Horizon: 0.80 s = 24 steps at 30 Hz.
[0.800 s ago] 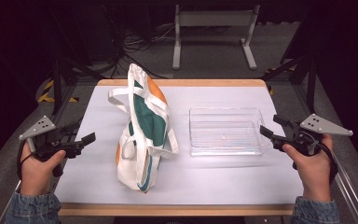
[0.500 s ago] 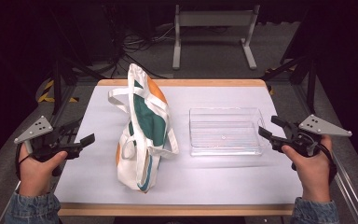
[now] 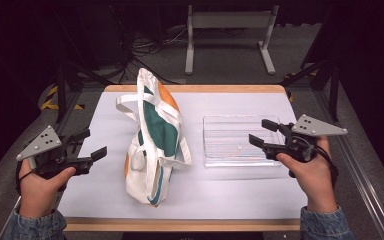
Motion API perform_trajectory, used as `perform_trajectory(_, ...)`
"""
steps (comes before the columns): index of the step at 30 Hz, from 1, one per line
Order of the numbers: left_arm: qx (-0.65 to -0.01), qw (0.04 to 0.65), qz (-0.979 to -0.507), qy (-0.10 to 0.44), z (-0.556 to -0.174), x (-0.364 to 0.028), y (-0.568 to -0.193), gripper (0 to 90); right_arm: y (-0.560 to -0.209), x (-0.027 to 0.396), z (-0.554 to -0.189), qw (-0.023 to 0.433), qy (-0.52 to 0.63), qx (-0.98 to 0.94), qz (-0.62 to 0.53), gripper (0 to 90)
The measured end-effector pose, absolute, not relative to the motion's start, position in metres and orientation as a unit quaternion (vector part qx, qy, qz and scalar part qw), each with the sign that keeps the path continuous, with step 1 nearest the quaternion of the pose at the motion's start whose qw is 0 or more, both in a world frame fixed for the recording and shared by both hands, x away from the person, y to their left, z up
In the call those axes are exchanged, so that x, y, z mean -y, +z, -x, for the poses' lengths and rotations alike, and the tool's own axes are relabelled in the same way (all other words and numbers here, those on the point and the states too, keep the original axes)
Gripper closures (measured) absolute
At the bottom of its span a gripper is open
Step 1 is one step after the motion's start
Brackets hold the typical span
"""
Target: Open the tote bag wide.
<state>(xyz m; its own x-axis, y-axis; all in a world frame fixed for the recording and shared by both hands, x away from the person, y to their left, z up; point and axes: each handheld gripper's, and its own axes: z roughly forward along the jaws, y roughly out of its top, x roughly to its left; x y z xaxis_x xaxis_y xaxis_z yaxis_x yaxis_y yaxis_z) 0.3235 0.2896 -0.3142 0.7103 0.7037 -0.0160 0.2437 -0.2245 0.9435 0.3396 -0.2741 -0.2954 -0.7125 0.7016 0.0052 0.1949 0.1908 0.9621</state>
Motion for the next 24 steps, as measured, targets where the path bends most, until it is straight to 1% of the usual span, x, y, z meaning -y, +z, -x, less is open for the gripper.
perform_trajectory(2, -0.313, 0.540, -0.752, 0.214, -0.323, -0.289, -0.314, 18.0, -0.294, 0.262, -0.343, 0.220, 0.559, -0.745, -0.290, 30.5)
perform_trajectory(6, -0.310, 0.539, -0.755, 0.211, -0.324, -0.289, -0.315, 17.1, -0.293, 0.242, -0.347, 0.203, 0.553, -0.764, -0.264, 30.3)
perform_trajectory(9, -0.312, 0.542, -0.753, 0.206, -0.323, -0.288, -0.315, 17.0, -0.290, 0.227, -0.348, 0.192, 0.575, -0.754, -0.252, 28.9)
perform_trajectory(11, -0.309, 0.542, -0.754, 0.206, -0.323, -0.287, -0.315, 17.0, -0.289, 0.221, -0.348, 0.186, 0.591, -0.745, -0.247, 31.8)
perform_trajectory(13, -0.307, 0.543, -0.755, 0.203, -0.323, -0.285, -0.315, 17.0, -0.289, 0.208, -0.350, 0.178, 0.588, -0.753, -0.237, 31.1)
perform_trajectory(15, -0.304, 0.543, -0.756, 0.202, -0.323, -0.284, -0.314, 17.0, -0.289, 0.191, -0.348, 0.176, 0.594, -0.755, -0.215, 35.3)
perform_trajectory(18, -0.299, 0.543, -0.759, 0.199, -0.323, -0.281, -0.315, 16.9, -0.292, 0.168, -0.347, 0.174, 0.583, -0.772, -0.185, 36.5)
perform_trajectory(20, -0.299, 0.543, -0.760, 0.195, -0.323, -0.280, -0.315, 16.8, -0.296, 0.154, -0.348, 0.158, 0.584, -0.777, -0.173, 36.6)
perform_trajectory(22, -0.299, 0.545, -0.759, 0.194, -0.323, -0.279, -0.315, 16.5, -0.300, 0.145, -0.350, 0.156, 0.583, -0.780, -0.166, 36.9)
perform_trajectory(24, -0.297, 0.544, -0.760, 0.194, -0.324, -0.279, -0.316, 16.4, -0.304, 0.137, -0.352, 0.153, 0.576, -0.787, -0.157, 39.1)
